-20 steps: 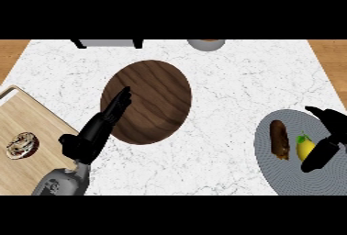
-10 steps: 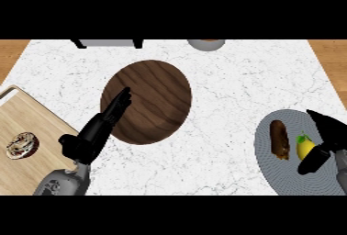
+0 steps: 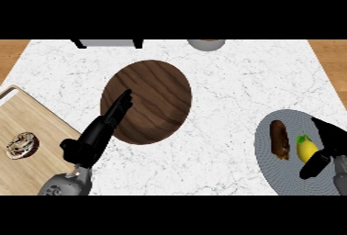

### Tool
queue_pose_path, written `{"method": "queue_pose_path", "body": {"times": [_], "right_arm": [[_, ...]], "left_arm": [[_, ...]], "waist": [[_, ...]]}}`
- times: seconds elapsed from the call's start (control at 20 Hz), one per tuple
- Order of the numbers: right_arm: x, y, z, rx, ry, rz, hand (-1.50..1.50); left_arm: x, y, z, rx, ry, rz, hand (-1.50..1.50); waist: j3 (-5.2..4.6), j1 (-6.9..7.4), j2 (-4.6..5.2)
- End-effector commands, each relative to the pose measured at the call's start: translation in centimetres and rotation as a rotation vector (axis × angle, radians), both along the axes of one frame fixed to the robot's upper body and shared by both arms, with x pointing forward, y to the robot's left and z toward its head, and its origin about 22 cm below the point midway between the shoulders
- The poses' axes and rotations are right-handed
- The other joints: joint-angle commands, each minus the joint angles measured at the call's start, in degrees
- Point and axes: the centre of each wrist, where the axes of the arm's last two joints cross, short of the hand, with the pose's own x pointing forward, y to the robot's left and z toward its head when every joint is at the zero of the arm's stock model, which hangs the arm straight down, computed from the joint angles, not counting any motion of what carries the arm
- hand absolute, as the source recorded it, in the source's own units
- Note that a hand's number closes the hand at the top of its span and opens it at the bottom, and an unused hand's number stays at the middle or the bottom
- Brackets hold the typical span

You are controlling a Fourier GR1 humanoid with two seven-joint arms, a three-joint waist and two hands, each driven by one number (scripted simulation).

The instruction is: Pick the lemon from the placemat and place it in the bowl

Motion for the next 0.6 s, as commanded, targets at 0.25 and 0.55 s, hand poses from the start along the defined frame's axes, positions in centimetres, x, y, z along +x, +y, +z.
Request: {"method": "queue_pose_path", "body": {"times": [0.25,0.55], "right_arm": [[0.3,-2.4,-2.9,0.015,0.003,0.0,-1.5],[1.8,-2.4,-3.0,0.065,-0.069,0.084,1.5]], "left_arm": [[1.0,0.2,0.5,-0.018,0.001,-0.002,0.0],[-0.9,1.4,-1.3,-0.01,0.018,0.004,0.0]], "waist": [[0.01,0.0,0.03],[0.02,0.36,0.03]]}}
